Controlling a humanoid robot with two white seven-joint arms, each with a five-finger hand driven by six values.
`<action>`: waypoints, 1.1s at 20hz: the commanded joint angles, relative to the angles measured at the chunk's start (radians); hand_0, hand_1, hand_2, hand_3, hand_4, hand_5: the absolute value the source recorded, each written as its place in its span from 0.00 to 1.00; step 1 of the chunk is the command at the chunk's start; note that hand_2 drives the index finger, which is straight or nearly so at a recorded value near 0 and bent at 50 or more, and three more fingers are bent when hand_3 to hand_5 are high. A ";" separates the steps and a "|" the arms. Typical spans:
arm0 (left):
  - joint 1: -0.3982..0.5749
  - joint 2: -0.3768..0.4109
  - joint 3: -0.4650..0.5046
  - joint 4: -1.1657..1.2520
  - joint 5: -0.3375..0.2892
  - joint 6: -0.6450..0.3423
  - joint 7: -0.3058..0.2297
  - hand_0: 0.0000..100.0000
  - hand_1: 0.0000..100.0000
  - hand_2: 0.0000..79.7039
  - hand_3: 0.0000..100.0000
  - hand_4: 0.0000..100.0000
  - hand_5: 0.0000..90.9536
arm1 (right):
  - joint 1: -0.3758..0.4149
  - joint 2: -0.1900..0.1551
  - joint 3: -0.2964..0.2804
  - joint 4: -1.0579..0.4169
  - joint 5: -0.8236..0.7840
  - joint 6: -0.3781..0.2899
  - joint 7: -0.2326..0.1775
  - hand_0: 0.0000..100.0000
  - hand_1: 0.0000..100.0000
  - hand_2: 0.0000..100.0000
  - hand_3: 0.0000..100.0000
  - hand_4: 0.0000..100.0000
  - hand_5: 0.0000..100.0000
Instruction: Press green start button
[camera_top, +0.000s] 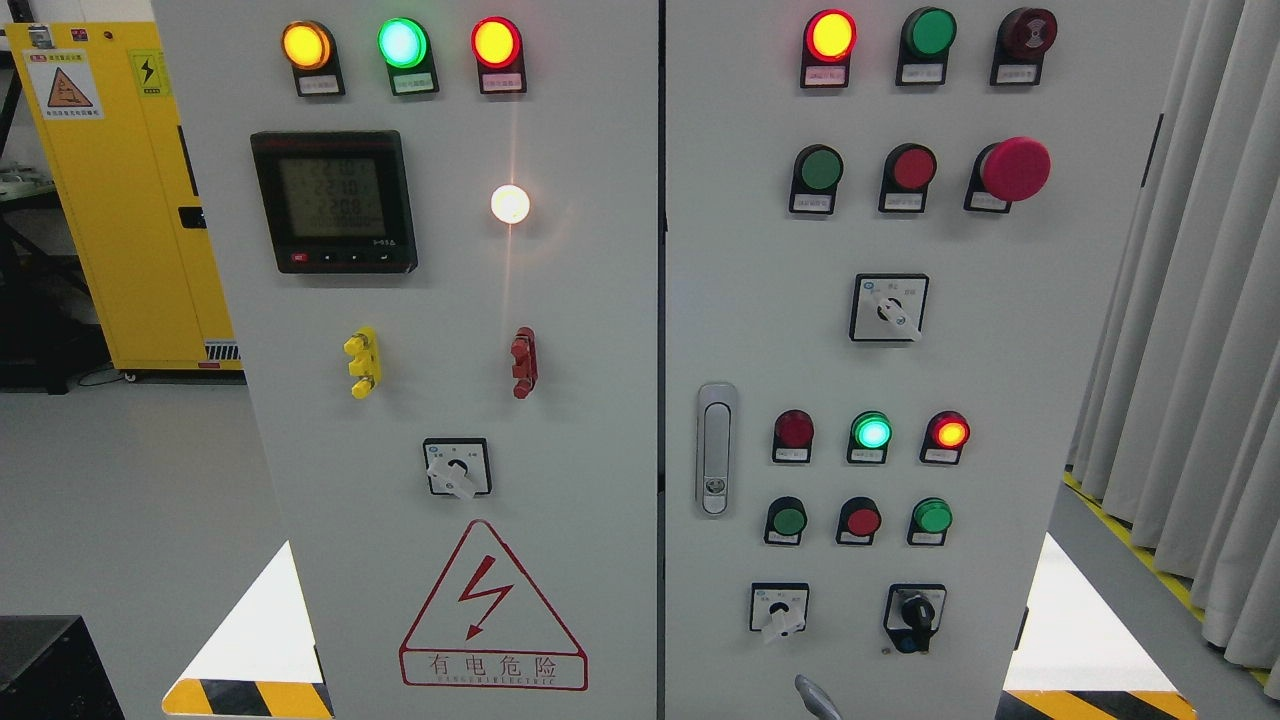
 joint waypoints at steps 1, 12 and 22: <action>-0.001 0.000 0.000 0.000 0.000 0.001 0.002 0.12 0.56 0.00 0.00 0.00 0.00 | 0.002 0.001 0.009 -0.018 0.004 0.000 0.000 0.65 0.71 0.00 0.07 0.10 0.06; 0.000 0.000 0.000 0.000 0.000 0.001 0.002 0.12 0.56 0.00 0.00 0.00 0.00 | 0.010 -0.004 0.006 -0.036 0.004 0.000 0.000 0.65 0.71 0.00 0.08 0.14 0.08; 0.000 0.000 0.000 0.000 -0.001 0.001 0.002 0.12 0.56 0.00 0.00 0.00 0.00 | 0.001 -0.004 -0.027 -0.032 0.172 -0.004 -0.005 0.52 0.73 0.00 0.12 0.16 0.11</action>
